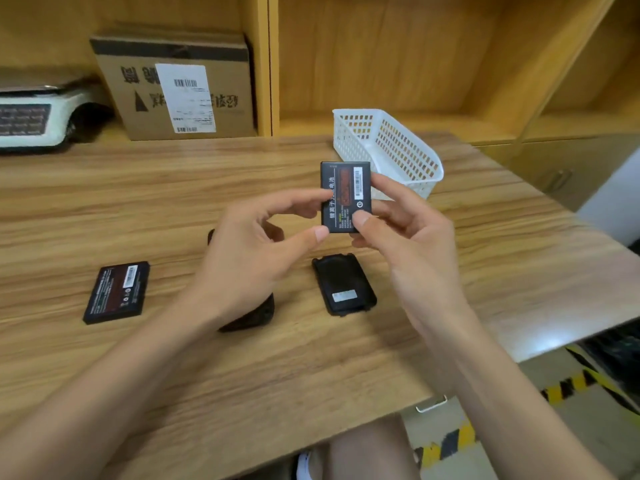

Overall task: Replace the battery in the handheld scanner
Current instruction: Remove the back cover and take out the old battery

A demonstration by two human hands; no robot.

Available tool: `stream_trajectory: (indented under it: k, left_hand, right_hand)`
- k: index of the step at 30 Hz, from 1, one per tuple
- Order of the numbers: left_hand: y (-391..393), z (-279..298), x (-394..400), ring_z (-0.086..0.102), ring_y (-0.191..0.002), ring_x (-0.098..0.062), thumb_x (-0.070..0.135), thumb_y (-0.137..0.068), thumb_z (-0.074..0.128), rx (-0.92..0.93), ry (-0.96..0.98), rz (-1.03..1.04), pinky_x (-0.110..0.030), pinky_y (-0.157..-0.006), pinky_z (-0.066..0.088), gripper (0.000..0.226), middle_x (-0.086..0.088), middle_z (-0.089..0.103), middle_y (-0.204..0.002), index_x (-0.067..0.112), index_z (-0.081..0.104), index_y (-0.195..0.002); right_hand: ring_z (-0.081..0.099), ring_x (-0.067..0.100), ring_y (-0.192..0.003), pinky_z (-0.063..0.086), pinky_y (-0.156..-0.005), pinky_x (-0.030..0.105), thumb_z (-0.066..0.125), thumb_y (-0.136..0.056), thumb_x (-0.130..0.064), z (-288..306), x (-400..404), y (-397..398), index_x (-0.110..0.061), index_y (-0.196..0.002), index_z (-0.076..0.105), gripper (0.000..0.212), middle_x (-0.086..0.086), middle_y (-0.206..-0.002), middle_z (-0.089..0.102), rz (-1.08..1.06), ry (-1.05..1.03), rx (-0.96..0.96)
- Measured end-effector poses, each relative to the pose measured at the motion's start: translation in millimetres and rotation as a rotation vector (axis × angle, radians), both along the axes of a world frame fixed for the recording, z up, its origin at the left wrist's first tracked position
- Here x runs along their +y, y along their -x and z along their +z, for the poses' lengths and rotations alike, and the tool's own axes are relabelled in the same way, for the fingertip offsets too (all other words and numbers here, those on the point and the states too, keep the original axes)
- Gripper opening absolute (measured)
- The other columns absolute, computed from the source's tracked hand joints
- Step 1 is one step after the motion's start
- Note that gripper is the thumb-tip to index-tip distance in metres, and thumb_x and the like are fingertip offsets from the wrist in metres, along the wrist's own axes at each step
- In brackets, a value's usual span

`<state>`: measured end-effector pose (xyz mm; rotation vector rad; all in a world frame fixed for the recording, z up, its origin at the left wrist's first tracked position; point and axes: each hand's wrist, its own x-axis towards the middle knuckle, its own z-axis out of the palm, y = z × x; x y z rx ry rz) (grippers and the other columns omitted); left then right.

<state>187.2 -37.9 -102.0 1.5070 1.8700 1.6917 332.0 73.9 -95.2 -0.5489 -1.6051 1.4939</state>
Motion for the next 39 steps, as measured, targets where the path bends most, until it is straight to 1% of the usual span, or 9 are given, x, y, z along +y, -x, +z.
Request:
stream_trajectory:
  k: [3,7,13,18,25,30,34,37,39]
  left_hand:
    - [-3,4,20,0.067,-0.101,-0.014,0.02,-0.087,0.074,0.012,0.064,-0.061,-0.05,-0.077,0.053,0.039,0.009,0.072,-0.114,0.036,0.068,-0.122]
    - [-7,6,45,0.062,-0.108,-0.002,0.022,-0.09,0.07,0.055,0.112,-0.078,-0.037,-0.075,0.052,0.034,0.019,0.067,-0.122,0.035,0.068,-0.121]
    - [-9,-1,70,0.062,-0.108,-0.002,0.024,-0.09,0.069,0.07,0.144,-0.084,-0.012,-0.066,0.043,0.027,0.019,0.065,-0.124,0.032,0.071,-0.116]
    - [-13,-6,75,0.061,-0.107,0.001,0.026,-0.09,0.07,0.041,0.14,-0.087,-0.012,-0.068,0.044,0.023,0.025,0.063,-0.124,0.036,0.073,-0.111]
    - [-12,-12,76,0.061,-0.107,0.001,0.025,-0.09,0.07,0.026,0.153,-0.075,-0.009,-0.067,0.042,0.021,0.026,0.064,-0.124,0.035,0.074,-0.108]
    - [-6,-16,75,0.061,-0.108,-0.002,0.026,-0.09,0.07,0.036,0.163,-0.06,-0.016,-0.069,0.044,0.02,0.024,0.064,-0.123,0.036,0.075,-0.107]
    - [-3,-19,74,0.061,-0.109,-0.002,0.026,-0.09,0.07,0.022,0.167,-0.06,-0.019,-0.071,0.045,0.02,0.023,0.064,-0.125,0.036,0.075,-0.106]
    - [-1,-21,74,0.061,-0.108,-0.002,0.026,-0.09,0.07,0.025,0.178,-0.056,-0.016,-0.07,0.045,0.02,0.021,0.065,-0.124,0.035,0.075,-0.107]
    - [1,-21,76,0.061,-0.108,-0.002,0.025,-0.09,0.07,0.026,0.185,-0.054,-0.019,-0.072,0.047,0.02,0.021,0.065,-0.124,0.035,0.075,-0.107]
  right_hand:
    - [0.072,0.016,-0.084,0.057,-0.072,0.029,0.065,-0.09,0.003,4,20,-7,-0.013,-0.128,0.064,0.042,0.01,-0.102,0.078,-0.051,-0.016,-0.016]
    - [0.071,0.017,-0.079,0.056,-0.069,0.027,0.066,-0.09,0.0,6,53,-12,-0.013,-0.127,0.065,0.039,0.01,-0.1,0.076,-0.14,-0.022,-0.068]
    - [0.07,0.013,-0.076,0.055,-0.066,0.028,0.065,-0.09,-0.002,17,113,-13,-0.02,-0.119,0.069,0.034,0.007,-0.093,0.074,-0.251,-0.053,-0.101]
    - [0.071,0.014,-0.075,0.053,-0.062,0.024,0.064,-0.09,-0.005,26,156,-2,-0.014,-0.118,0.071,0.031,0.008,-0.096,0.078,-0.269,-0.097,-0.229]
    - [0.066,0.017,-0.067,0.06,-0.067,0.035,0.066,-0.089,-0.004,27,191,28,-0.012,-0.115,0.069,0.028,0.01,-0.093,0.076,-0.251,-0.111,-0.456]
    - [0.07,0.023,-0.073,0.062,-0.074,0.04,0.068,-0.086,-0.003,24,204,48,-0.009,-0.123,0.065,0.038,0.015,-0.105,0.072,-0.271,-0.159,-0.612]
    - [0.068,0.027,-0.091,0.063,-0.073,0.047,0.062,-0.081,0.003,22,209,61,-0.003,-0.107,0.072,0.028,0.015,-0.115,0.07,-0.307,-0.284,-0.774]
    - [0.066,0.029,-0.081,0.061,-0.072,0.053,0.057,-0.079,0.011,21,210,69,0.009,-0.104,0.07,0.027,0.025,-0.115,0.069,-0.301,-0.31,-0.844]
    - [0.069,0.034,-0.096,0.06,-0.076,0.055,0.06,-0.079,0.011,20,214,73,0.01,-0.102,0.07,0.025,0.026,-0.112,0.069,-0.292,-0.311,-0.869]
